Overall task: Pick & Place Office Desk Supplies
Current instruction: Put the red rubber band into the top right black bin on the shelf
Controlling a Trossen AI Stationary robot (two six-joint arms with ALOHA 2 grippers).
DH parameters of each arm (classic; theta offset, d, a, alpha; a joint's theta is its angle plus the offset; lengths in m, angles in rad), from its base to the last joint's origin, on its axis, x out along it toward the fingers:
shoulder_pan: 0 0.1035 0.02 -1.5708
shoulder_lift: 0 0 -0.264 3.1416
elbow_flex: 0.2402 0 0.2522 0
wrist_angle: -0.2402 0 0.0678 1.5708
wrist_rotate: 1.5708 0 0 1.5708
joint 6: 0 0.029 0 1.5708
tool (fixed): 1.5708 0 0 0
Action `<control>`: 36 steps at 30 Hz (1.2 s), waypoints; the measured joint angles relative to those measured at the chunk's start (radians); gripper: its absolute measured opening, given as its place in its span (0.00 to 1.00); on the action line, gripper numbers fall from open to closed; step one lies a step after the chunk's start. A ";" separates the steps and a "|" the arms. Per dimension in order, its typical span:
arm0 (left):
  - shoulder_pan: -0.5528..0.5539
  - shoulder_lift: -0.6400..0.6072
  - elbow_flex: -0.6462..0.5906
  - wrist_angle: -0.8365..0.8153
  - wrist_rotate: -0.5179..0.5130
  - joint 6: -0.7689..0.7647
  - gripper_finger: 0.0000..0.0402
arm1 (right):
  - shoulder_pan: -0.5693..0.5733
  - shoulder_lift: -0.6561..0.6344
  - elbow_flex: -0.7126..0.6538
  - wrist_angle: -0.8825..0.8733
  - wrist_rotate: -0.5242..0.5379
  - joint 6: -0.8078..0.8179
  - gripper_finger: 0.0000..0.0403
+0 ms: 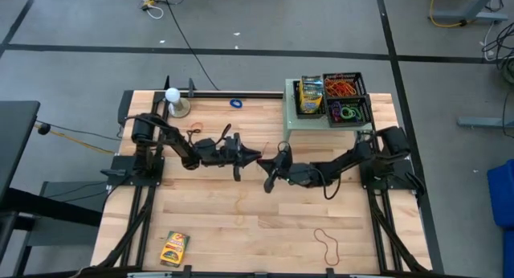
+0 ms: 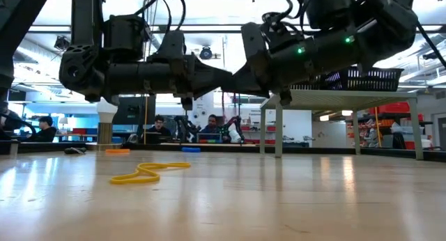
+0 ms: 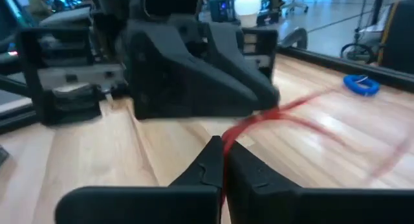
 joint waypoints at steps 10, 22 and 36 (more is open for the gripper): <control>0.006 -0.174 -0.201 0.003 -0.117 0.036 0.38 | 0.040 -0.216 0.001 -0.299 0.035 -0.002 0.01; 0.004 -0.182 -0.251 0.000 -0.114 0.062 0.14 | 0.046 -0.584 0.441 -1.511 0.124 0.168 0.00; 0.004 -0.181 -0.246 -0.001 -0.069 0.072 0.02 | -0.533 -0.588 0.781 -2.291 0.155 -0.180 0.00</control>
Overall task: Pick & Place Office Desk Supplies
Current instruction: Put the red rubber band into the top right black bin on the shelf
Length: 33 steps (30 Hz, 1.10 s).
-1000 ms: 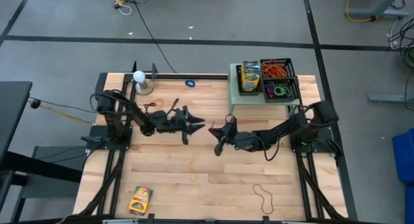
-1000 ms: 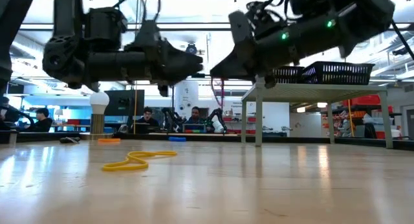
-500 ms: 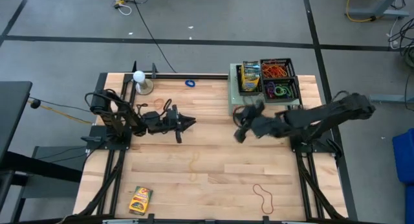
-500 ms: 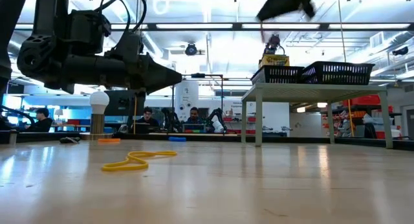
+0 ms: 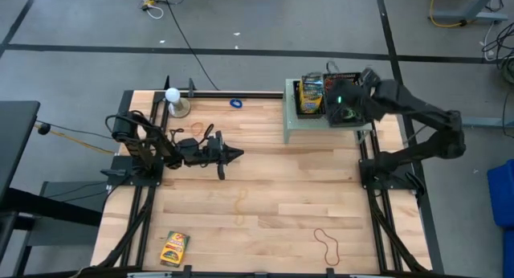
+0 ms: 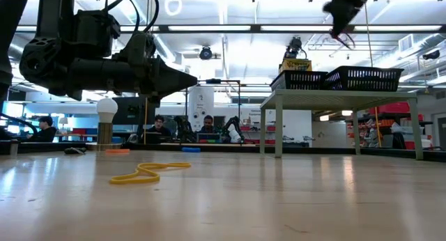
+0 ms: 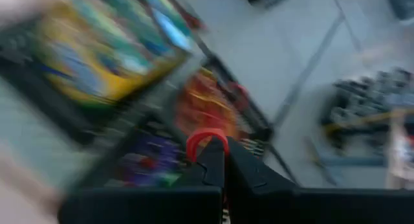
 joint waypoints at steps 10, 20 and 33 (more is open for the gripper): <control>0.000 0.000 0.000 0.000 0.000 0.000 0.03 | -0.386 0.005 -0.183 0.343 -0.163 -0.463 0.00; 0.000 0.000 0.000 -0.001 0.000 0.000 0.03 | -0.478 0.005 -0.310 0.494 -0.200 -0.505 0.07; 0.000 0.001 0.000 -0.002 -0.015 0.000 0.03 | -0.477 0.004 -0.302 0.538 -0.020 -0.404 0.50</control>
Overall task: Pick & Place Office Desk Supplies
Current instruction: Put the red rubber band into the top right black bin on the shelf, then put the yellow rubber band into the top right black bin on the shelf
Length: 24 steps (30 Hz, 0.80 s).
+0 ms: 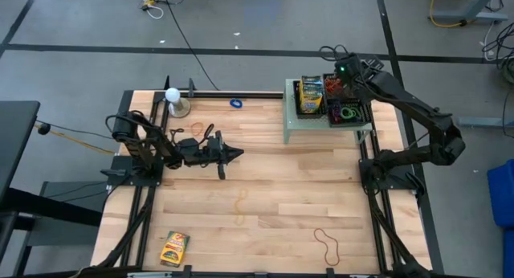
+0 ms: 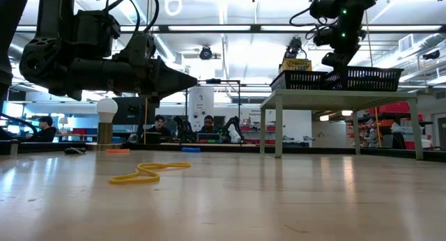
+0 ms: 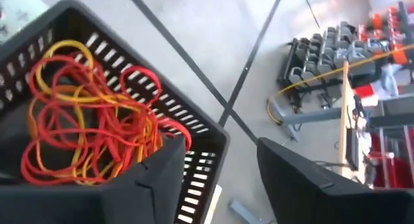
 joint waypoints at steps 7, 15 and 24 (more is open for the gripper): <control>0.000 0.000 0.000 -0.002 0.000 0.000 0.03 | -0.016 -0.002 0.060 -0.069 -0.196 0.200 0.49; 0.000 0.000 0.000 -0.003 0.000 -0.006 0.03 | -0.105 -0.001 0.121 -0.169 -0.310 0.490 0.53; -0.005 0.000 0.000 -0.003 -0.021 0.004 0.03 | 0.214 -0.218 0.106 -0.224 -0.335 0.514 0.34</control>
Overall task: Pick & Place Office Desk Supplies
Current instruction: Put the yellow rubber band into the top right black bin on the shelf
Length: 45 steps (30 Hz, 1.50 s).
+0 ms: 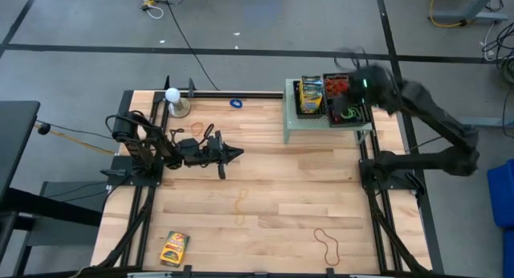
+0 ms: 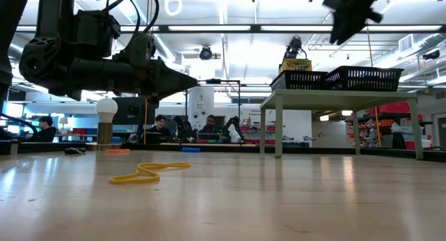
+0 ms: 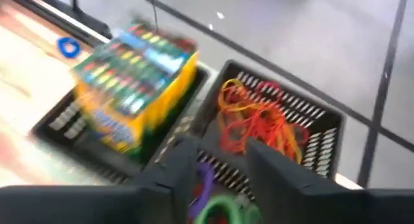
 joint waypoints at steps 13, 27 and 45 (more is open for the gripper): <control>-0.001 -0.001 0.027 0.002 0.138 -0.128 0.03 | 0.836 -0.226 -0.525 0.466 0.446 0.215 0.01; -0.112 -0.230 0.050 -0.573 0.117 -0.175 0.01 | 1.093 -0.120 -0.824 1.074 0.523 0.240 0.01; -0.459 0.020 0.716 -1.830 -0.160 -0.753 0.38 | 1.113 -0.098 -0.953 1.255 0.493 0.225 0.02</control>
